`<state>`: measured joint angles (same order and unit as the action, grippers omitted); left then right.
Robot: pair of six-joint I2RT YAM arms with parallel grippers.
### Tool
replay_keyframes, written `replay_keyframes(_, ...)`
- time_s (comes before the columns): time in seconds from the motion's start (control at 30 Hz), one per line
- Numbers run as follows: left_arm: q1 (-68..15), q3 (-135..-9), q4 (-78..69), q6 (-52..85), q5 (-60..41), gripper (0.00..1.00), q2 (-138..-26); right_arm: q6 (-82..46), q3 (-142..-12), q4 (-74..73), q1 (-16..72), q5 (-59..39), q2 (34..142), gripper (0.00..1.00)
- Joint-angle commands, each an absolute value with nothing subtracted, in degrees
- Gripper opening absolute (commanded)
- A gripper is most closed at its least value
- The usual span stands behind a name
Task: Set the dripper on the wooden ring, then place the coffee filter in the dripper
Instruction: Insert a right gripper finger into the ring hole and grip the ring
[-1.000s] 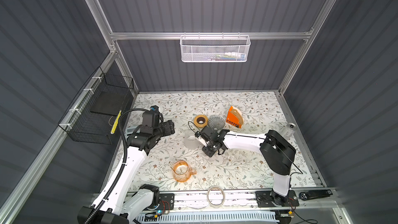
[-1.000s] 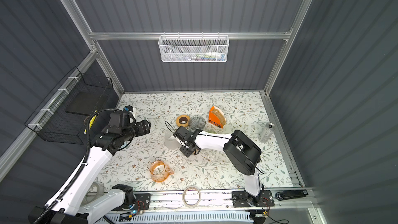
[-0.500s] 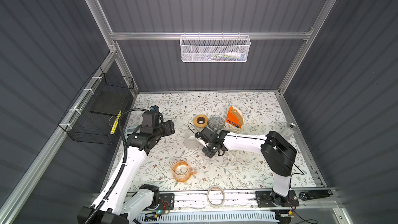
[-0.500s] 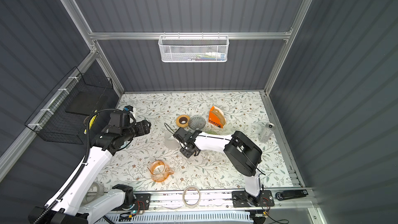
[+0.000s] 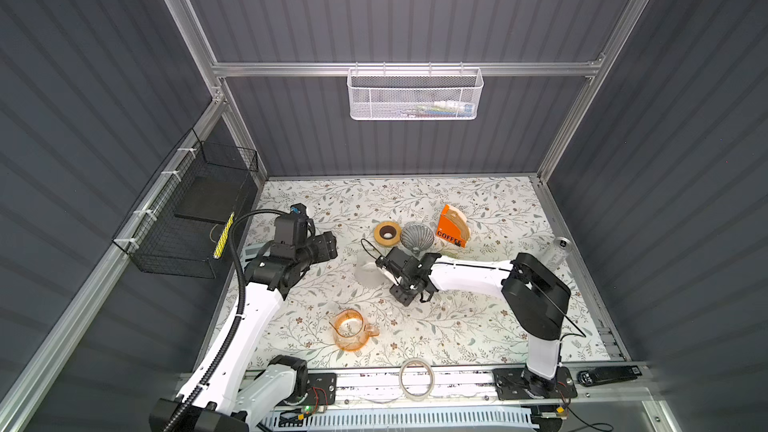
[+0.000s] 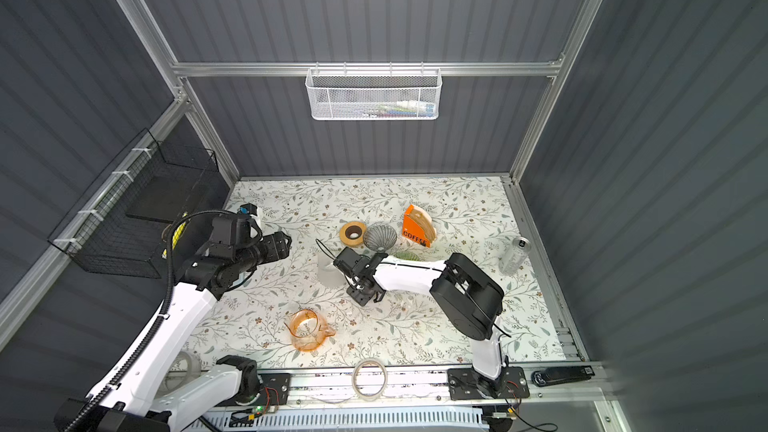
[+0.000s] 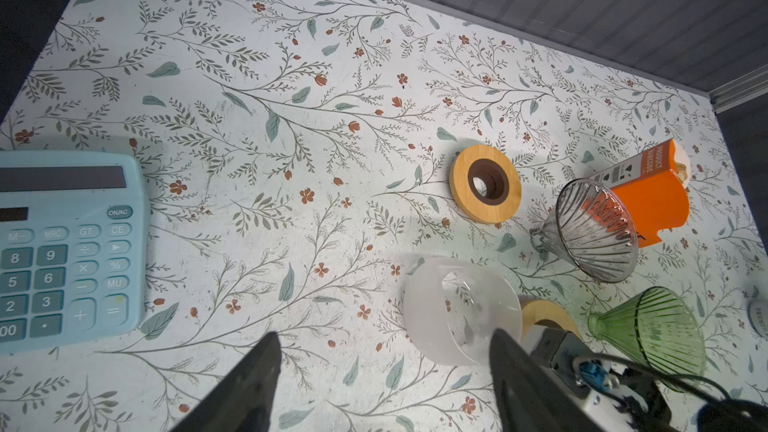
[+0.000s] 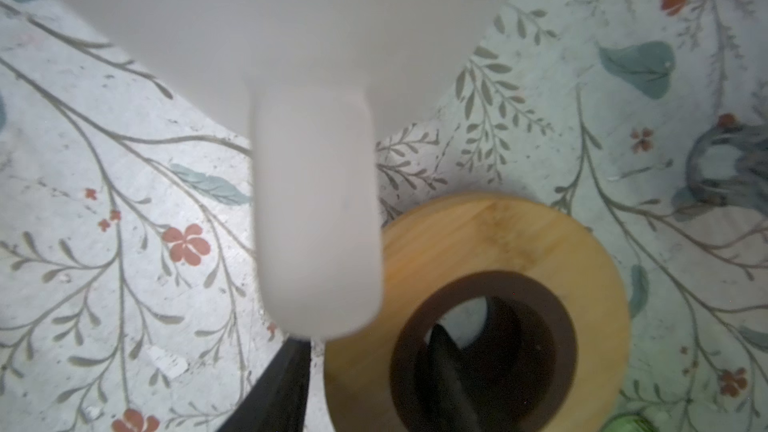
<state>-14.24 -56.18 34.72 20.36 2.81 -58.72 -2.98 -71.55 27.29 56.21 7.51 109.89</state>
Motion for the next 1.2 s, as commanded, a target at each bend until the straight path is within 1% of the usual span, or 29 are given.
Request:
replay_keyframes(0.0,-14.5,-56.88,35.33,20.39,2.2,0.79,-57.63,-3.75,-72.47,28.46,56.43,8.08,111.45,0.48)
replay_keyframes(0.07,-14.5,-56.8,35.33,20.39,2.29,0.79,-57.47,-3.86,-72.5,28.31,56.42,8.47,111.56,0.48)
replay_keyframes(0.3,-14.5,-56.82,35.6,20.39,2.46,0.79,-57.22,-4.09,-72.57,28.53,56.36,9.01,111.59,0.34)
replay_keyframes(0.53,-14.5,-56.97,36.09,20.29,2.98,0.79,-56.73,-4.74,-71.29,29.34,56.43,9.39,108.6,0.26)
replay_keyframes(0.73,-14.5,-57.13,36.37,20.39,3.03,0.79,-56.25,-5.17,-71.1,30.72,56.67,9.6,105.73,0.24)
replay_keyframes(1.17,-14.5,-57.55,36.56,20.57,2.97,0.79,-56.24,-5.12,-73.33,33.83,58.39,10.89,101.1,0.23)
